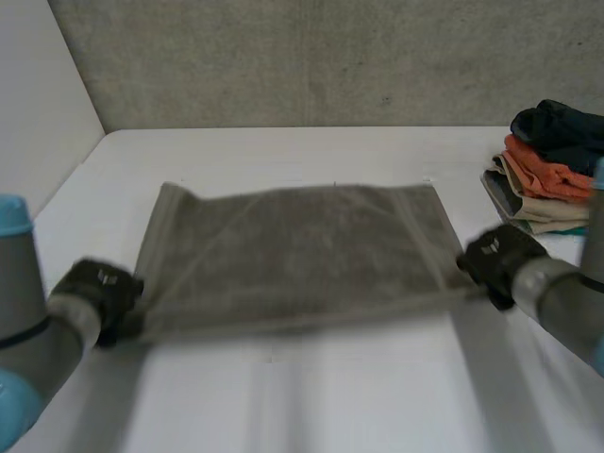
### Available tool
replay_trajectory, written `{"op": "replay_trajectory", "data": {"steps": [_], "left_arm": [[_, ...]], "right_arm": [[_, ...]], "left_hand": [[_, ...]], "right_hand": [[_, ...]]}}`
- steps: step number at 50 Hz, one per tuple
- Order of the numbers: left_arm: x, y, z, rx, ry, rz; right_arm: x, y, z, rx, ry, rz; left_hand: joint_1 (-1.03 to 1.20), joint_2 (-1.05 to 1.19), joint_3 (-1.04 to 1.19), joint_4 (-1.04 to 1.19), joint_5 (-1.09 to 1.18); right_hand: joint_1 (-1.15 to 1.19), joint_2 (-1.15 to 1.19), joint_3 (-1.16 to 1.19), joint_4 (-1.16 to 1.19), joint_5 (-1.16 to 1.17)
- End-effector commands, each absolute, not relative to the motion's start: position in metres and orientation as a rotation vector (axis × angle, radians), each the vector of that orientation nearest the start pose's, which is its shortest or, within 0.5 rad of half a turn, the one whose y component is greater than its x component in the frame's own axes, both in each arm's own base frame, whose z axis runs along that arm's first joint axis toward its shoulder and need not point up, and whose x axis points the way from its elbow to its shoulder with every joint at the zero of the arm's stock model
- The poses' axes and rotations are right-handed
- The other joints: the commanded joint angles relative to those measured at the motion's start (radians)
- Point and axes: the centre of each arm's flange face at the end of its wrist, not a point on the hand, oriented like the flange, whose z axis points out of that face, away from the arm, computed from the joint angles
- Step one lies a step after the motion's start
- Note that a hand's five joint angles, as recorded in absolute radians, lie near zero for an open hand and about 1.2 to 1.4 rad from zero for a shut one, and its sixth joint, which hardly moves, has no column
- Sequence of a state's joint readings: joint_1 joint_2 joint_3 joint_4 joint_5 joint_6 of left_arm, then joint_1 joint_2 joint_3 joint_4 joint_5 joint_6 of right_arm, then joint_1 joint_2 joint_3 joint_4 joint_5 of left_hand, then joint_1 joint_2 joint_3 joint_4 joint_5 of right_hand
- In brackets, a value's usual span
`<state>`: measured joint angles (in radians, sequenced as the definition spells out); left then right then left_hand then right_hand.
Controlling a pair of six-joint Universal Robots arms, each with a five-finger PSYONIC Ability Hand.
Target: Fold the laundry.
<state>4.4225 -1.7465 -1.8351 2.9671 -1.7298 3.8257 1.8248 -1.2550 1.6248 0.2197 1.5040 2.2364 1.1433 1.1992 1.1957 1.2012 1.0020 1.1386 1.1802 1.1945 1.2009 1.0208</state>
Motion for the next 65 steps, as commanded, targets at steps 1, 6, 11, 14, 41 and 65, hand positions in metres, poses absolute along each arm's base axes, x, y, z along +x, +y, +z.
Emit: {"op": "replay_trajectory", "data": {"steps": [1, 6, 11, 14, 41, 65], "left_arm": [[-0.187, -0.171, 0.183, 1.279, 2.242, -1.213], [-0.197, -0.195, 0.179, 1.261, 2.191, -1.311], [-0.215, -0.247, 0.178, 1.175, 2.08, -1.497], [-0.223, -0.276, 0.178, 1.121, 2.018, -1.596], [-0.262, -0.419, 0.141, 0.945, 1.764, -1.883], [-0.253, -0.349, 0.239, 0.955, 1.655, -2.037]], "right_arm": [[0.191, -0.228, 0.197, -1.927, 2.457, -1.495], [0.198, -0.248, 0.192, -1.803, 2.453, -1.645], [0.211, -0.292, 0.171, -1.644, 2.45, -1.8], [0.22, -0.312, 0.166, -1.603, 2.417, -1.905], [0.272, -0.421, 0.118, -1.456, 2.142, -2.429], [0.241, -0.365, 0.221, -1.162, 2.241, -2.25]], "left_hand": [[0.253, 0.197, 0.201, 0.195, 0.22], [0.253, 0.197, 0.201, 0.195, 0.22], [0.253, 0.197, 0.201, 0.195, 0.22], [0.253, 0.197, 0.201, 0.195, 0.22], [0.253, 0.197, 0.201, 0.195, 0.22], [-0.969, -1.025, -1.021, -1.027, -1.002]], "right_hand": [[0.258, 0.216, 0.202, 0.195, 0.201], [0.258, 0.216, 0.202, 0.195, 0.201], [0.258, 0.216, 0.202, 0.195, 0.201], [0.258, 0.216, 0.202, 0.195, 0.201], [0.198, 0.156, 0.142, 0.135, 0.141], [-0.964, -1.006, -1.02, -1.026, -1.021]]}}
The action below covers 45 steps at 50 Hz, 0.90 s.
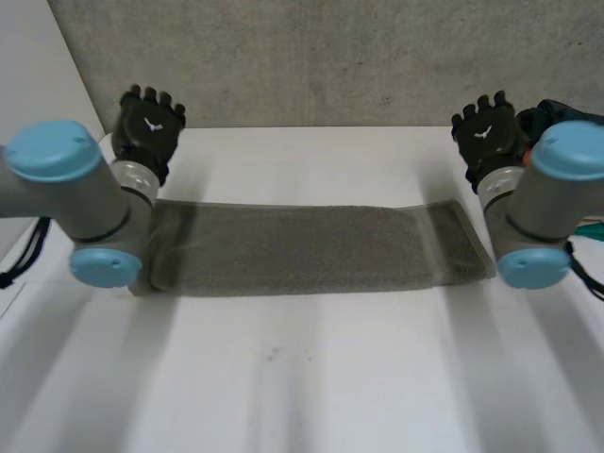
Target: Fold the laundry.
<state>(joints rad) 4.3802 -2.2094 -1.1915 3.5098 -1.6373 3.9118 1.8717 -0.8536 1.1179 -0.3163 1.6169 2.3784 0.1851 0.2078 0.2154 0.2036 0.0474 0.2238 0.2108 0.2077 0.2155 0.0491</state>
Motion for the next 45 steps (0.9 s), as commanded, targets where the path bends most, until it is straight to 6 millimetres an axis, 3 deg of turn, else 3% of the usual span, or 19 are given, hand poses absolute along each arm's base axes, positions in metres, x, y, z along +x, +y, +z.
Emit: {"op": "replay_trajectory", "data": {"steps": [1, 5, 7, 9, 16, 24, 26, 27, 33, 37, 39, 45], "left_arm": [[-0.252, -0.344, 0.236, 0.971, 1.668, -2.031], [-0.247, -0.319, 0.224, 1.039, 1.725, -2.01], [-0.246, -0.311, 0.22, 1.056, 1.75, -2.004], [-0.243, -0.303, 0.215, 1.064, 1.786, -2.001], [-0.243, -0.294, 0.205, 1.039, 1.889, -2.017], [-0.244, -0.293, 0.205, 1.025, 1.911, -2.037], [-0.245, -0.292, 0.205, 1.026, 1.913, -2.036], [-0.245, -0.292, 0.205, 1.027, 1.911, -2.038], [-0.245, -0.29, 0.21, 1.019, 1.899, -2.049], [-0.243, -0.289, 0.218, 1.005, 1.881, -2.068], [-0.242, -0.288, 0.222, 0.997, 1.874, -2.074], [-0.238, -0.286, 0.233, 0.972, 1.848, -2.097]], "right_arm": [[0.239, -0.361, 0.218, -1.166, 2.271, -2.195], [0.221, -0.344, 0.196, -1.15, 2.442, -1.89], [0.21, -0.339, 0.184, -1.121, 2.505, -1.755], [0.205, -0.336, 0.177, -1.114, 2.524, -1.698], [0.191, -0.346, 0.155, -1.075, 2.476, -1.7], [0.195, -0.361, 0.12, -1.102, 2.446, -1.716], [0.195, -0.363, 0.115, -1.101, 2.451, -1.71], [0.194, -0.367, 0.114, -1.103, 2.446, -1.729], [0.188, -0.371, 0.121, -1.077, 2.472, -1.772], [0.163, -0.376, 0.13, -1.017, 2.536, -1.802], [0.146, -0.379, 0.145, -1.009, 2.564, -1.861], [0.1, -0.385, 0.157, -1.181, 2.717, -1.935]], "left_hand": [[-0.011, -0.033, -0.041, -0.029, -0.047], [-0.011, -0.033, -0.041, -0.029, -0.047], [-0.011, -0.033, -0.041, -0.029, -0.047], [-0.011, -0.033, -0.041, -0.029, -0.047], [-0.011, -0.033, -0.041, -0.029, -0.047], [-0.007, -0.03, -0.037, -0.025, -0.044], [-0.007, -0.03, -0.037, -0.025, -0.044], [-0.007, -0.03, -0.037, -0.025, -0.044], [-0.007, -0.03, -0.037, -0.025, -0.044], [-0.007, -0.03, -0.037, -0.025, -0.044], [-0.01, -0.032, -0.04, -0.028, -0.047], [-0.01, -0.032, -0.04, -0.028, -0.047]], "right_hand": [[-0.049, -0.036, -0.033, -0.041, -0.049], [-0.049, -0.036, -0.033, -0.041, -0.049], [0.069, 0.082, 0.085, 0.077, 0.069], [0.119, 0.132, 0.135, 0.128, 0.12], [0.207, 0.22, 0.224, 0.216, 0.208], [0.301, 0.314, 0.318, 0.31, 0.302], [0.45, 0.463, 0.466, 0.459, 0.45], [1.134, 1.147, 1.15, 1.143, 1.135], [1.172, 1.185, 1.189, 1.181, 1.173], [1.172, 1.185, 1.189, 1.181, 1.173], [1.172, 1.185, 1.189, 1.181, 1.173], [1.172, 1.185, 1.189, 1.181, 1.173]]}}
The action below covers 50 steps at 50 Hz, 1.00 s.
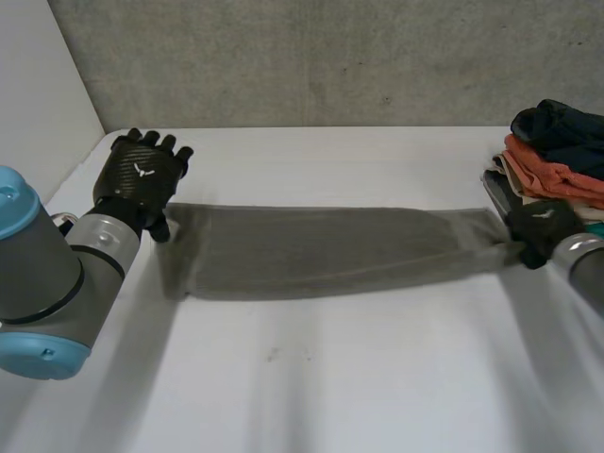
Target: Fold the laundry.
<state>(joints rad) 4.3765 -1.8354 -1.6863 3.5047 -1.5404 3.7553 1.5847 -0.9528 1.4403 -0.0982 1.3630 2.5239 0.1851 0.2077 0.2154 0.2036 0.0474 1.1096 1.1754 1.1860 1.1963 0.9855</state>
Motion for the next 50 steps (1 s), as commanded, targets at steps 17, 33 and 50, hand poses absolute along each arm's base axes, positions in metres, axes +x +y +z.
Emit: {"op": "replay_trajectory", "data": {"steps": [17, 33, 50], "left_arm": [[-0.227, -0.268, 0.247, 0.939, 1.817, -2.122], [-0.215, -0.261, 0.243, 0.884, 1.877, -2.117], [-0.253, -0.251, 0.268, 0.967, 1.808, -2.313]], "right_arm": [[0.263, -0.336, 0.211, -1.736, 1.848, -2.366], [0.435, -0.188, 0.112, -1.931, 0.893, -2.018], [0.357, -0.232, 0.194, -1.209, 1.663, -1.976]], "left_hand": [[-0.011, -0.033, -0.041, -0.029, -0.047], [-0.011, -0.033, -0.041, -0.029, -0.047], [-0.01, -0.032, -0.04, -0.028, -0.047]], "right_hand": [[0.287, 0.221, 0.21, 0.2, 0.236], [0.287, 0.221, 0.21, 0.2, 0.236], [-0.935, -1.001, -1.011, -1.022, -0.985]]}}
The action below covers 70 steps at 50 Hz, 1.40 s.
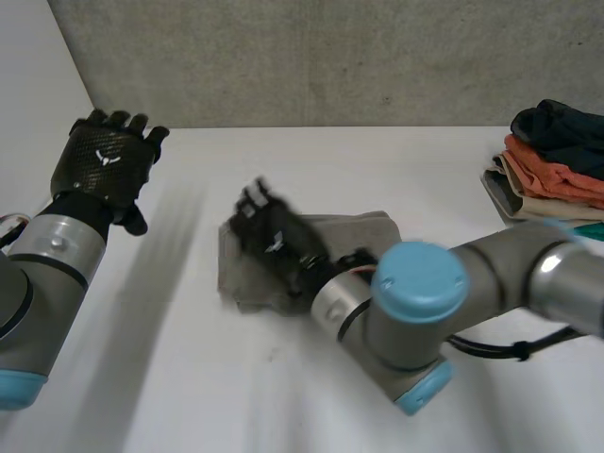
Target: Fold the laundry.
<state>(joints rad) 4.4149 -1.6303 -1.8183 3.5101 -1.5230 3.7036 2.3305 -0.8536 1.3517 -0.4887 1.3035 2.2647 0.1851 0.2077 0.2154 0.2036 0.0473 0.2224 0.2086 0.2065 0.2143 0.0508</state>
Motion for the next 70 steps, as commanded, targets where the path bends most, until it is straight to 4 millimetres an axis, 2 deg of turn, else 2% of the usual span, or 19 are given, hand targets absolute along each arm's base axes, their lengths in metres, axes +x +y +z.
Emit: {"op": "replay_trajectory", "data": {"steps": [1, 4, 8, 16, 24, 29, 34, 39, 44, 49, 52, 53, 56, 57, 60, 63, 64, 68, 70], "left_arm": [[-0.259, -0.249, 0.267, 0.983, 1.821, -2.329], [-0.287, -0.241, 0.254, 1.061, 1.899, -2.371], [-0.326, -0.229, 0.233, 1.2, 1.965, -2.389], [-0.354, -0.258, 0.177, 1.248, 2.058, -2.262], [-0.341, -0.282, 0.158, 1.058, 2.079, -2.135], [-0.334, -0.281, 0.152, 1.046, 2.071, -2.07], [-0.325, -0.266, 0.142, 1.104, 2.123, -1.964], [-0.315, -0.25, 0.17, 1.089, 2.123, -1.986], [-0.308, -0.244, 0.18, 1.078, 2.115, -1.995], [-0.295, -0.237, 0.191, 1.047, 2.113, -1.996], [-0.287, -0.235, 0.199, 1.02, 2.105, -2.011], [-0.286, -0.233, 0.202, 1.017, 2.101, -2.018], [-0.284, -0.23, 0.207, 1.007, 2.093, -2.033], [-0.282, -0.229, 0.208, 1.004, 2.092, -2.034], [-0.28, -0.227, 0.209, 1.002, 2.092, -2.033], [-0.279, -0.226, 0.211, 0.996, 2.086, -2.042], [-0.279, -0.227, 0.211, 0.993, 2.085, -2.043], [-0.279, -0.231, 0.215, 0.977, 2.071, -2.063], [-0.28, -0.235, 0.221, 0.965, 2.054, -2.088]], "right_arm": [[0.352, -0.232, 0.196, -1.162, 1.701, -1.936], [0.33, -0.238, 0.191, -1.044, 1.87, -1.804], [0.308, -0.245, 0.176, -1.048, 2.029, -1.715], [0.29, -0.258, 0.143, -1.186, 2.15, -1.739], [0.287, -0.271, 0.121, -1.208, 2.185, -1.767], [0.282, -0.274, 0.12, -1.23, 2.196, -1.804], [0.27, -0.272, 0.12, -1.269, 2.26, -1.821], [0.251, -0.272, 0.141, -1.413, 2.269, -1.926], [0.249, -0.274, 0.163, -1.585, 2.211, -2.061], [0.265, -0.277, 0.189, -1.776, 2.033, -2.232], [0.303, -0.256, 0.202, -1.87, 1.773, -2.304], [0.326, -0.24, 0.2, -1.911, 1.617, -2.304], [0.356, -0.214, 0.182, -1.992, 1.414, -2.228], [0.368, -0.199, 0.167, -2.054, 1.305, -2.152], [0.383, -0.167, 0.136, -2.166, 1.122, -2.004], [0.386, -0.158, 0.122, -2.203, 1.076, -1.949], [0.387, -0.16, 0.121, -2.203, 1.088, -1.951], [0.384, -0.165, 0.128, -2.133, 1.184, -1.97], [0.383, -0.167, 0.135, -2.059, 1.238, -1.977]], "left_hand": [[-0.01, -0.032, -0.04, -0.028, -0.046], [-0.004, -0.027, -0.034, -0.022, -0.041], [0.005, -0.018, -0.025, -0.014, -0.032], [0.025, 0.003, -0.005, 0.007, -0.011], [0.037, 0.015, 0.007, 0.019, 0.0], [0.031, 0.009, 0.001, 0.013, -0.005], [0.028, 0.006, -0.002, 0.01, -0.008], [0.023, 0.0, -0.008, 0.004, -0.014], [0.02, -0.003, -0.011, 0.001, -0.017], [0.017, -0.006, -0.014, -0.002, -0.02], [0.014, -0.009, -0.017, -0.005, -0.023], [0.011, -0.012, -0.019, -0.008, -0.026], [0.011, -0.012, -0.02, -0.008, -0.026], [0.011, -0.012, -0.02, -0.008, -0.026], [0.008, -0.015, -0.022, -0.011, -0.029], [0.005, -0.018, -0.025, -0.014, -0.032], [0.005, -0.018, -0.025, -0.014, -0.032], [0.002, -0.021, -0.028, -0.016, -0.035], [0.002, -0.021, -0.028, -0.016, -0.035]], "right_hand": [[-0.048, -0.034, -0.032, -0.04, -0.051], [-0.048, -0.034, -0.032, -0.04, -0.051], [-0.048, -0.034, -0.032, -0.04, -0.051], [0.003, 0.017, 0.019, 0.011, 0.0], [0.452, 0.466, 0.468, 0.46, 0.449], [1.172, 1.186, 1.188, 1.18, 1.169], [1.174, 1.188, 1.19, 1.182, 1.171], [1.174, 1.188, 1.19, 1.182, 1.171], [1.174, 1.188, 1.19, 1.182, 1.171], [1.174, 1.188, 1.19, 1.182, 1.171], [1.174, 1.188, 1.19, 1.182, 1.171], [1.174, 1.188, 1.19, 1.182, 1.171], [1.174, 1.188, 1.19, 1.182, 1.171], [1.174, 1.188, 1.19, 1.182, 1.171], [1.174, 1.188, 1.19, 1.182, 1.171], [1.174, 1.188, 1.19, 1.182, 1.171], [1.015, 1.029, 1.031, 1.023, 1.012], [-0.048, -0.034, -0.032, -0.04, -0.051], [-0.048, -0.034, -0.032, -0.04, -0.051]]}}
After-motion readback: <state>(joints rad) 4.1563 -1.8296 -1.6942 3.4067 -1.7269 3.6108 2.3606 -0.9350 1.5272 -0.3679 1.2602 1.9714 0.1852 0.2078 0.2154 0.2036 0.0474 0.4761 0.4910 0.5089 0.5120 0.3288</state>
